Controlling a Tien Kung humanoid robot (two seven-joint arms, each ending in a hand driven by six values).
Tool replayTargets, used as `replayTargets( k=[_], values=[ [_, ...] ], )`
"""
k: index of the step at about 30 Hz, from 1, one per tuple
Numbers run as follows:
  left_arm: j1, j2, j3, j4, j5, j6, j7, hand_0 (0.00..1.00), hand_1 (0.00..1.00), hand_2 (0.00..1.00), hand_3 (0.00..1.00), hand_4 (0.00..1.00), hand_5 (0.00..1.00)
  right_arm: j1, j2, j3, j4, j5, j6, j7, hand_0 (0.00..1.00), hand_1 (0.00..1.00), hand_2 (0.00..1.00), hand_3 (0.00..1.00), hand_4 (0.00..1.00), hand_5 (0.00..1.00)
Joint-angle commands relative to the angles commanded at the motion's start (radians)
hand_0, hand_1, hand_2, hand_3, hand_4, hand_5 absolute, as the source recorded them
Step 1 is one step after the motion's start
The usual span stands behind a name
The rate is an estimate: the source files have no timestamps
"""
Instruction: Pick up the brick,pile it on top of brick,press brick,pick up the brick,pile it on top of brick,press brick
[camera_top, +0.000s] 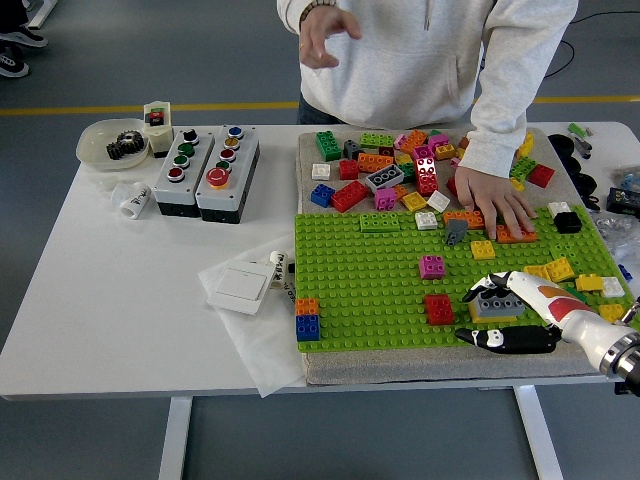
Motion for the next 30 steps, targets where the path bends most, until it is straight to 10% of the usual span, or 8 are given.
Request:
replayTargets(
  k=[30],
  values=[
    [-0.003,0.0,0.016,0.0,-0.023,0.004,0.0,0.776,0.788,0.836,0.621,0.649,0.677,0.009,0.013,0.007,0.0,0.025,-0.013,0.014,0.722,0.694,0.724,0.631,0.934,0.604]
  ],
)
